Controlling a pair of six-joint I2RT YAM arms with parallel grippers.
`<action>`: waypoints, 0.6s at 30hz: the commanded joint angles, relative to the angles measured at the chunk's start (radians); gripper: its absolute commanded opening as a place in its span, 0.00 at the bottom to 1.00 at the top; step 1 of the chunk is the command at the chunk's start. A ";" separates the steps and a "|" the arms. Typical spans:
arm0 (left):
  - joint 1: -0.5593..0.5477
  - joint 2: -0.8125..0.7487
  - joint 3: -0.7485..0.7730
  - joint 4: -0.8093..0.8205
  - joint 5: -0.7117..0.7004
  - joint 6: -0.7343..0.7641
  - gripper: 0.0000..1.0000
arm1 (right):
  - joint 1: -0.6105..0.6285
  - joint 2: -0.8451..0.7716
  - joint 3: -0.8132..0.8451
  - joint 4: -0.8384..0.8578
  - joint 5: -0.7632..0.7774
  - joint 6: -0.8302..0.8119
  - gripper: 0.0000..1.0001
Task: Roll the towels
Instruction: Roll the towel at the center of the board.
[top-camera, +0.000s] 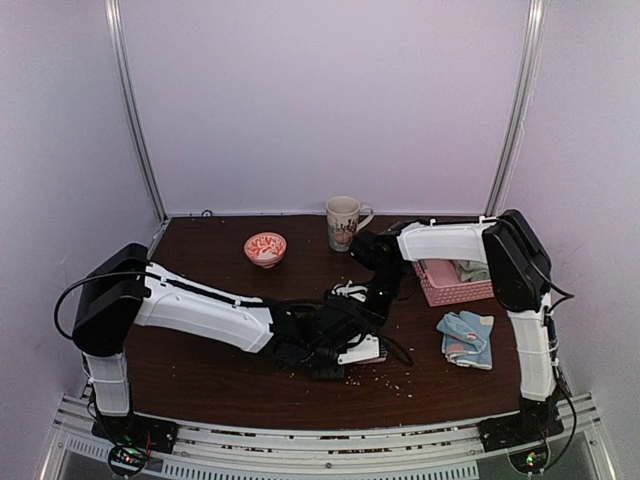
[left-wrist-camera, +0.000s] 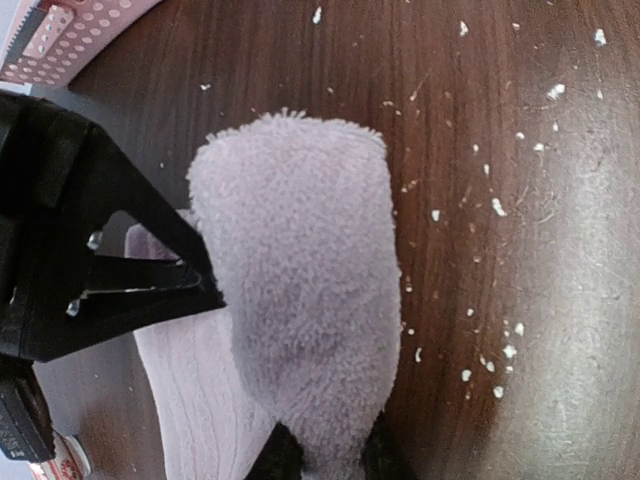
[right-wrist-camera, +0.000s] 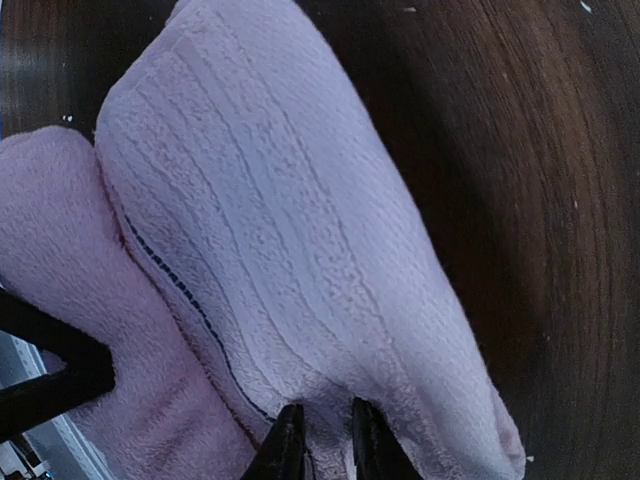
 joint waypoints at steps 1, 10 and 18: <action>-0.016 0.010 0.014 -0.144 0.149 -0.101 0.14 | 0.013 0.081 0.048 0.038 0.070 0.008 0.18; 0.002 0.047 -0.033 -0.125 0.266 -0.258 0.11 | -0.020 -0.006 0.095 -0.029 -0.029 -0.029 0.24; 0.148 0.027 -0.028 -0.106 0.573 -0.339 0.11 | -0.108 -0.234 0.238 -0.116 -0.187 -0.044 0.39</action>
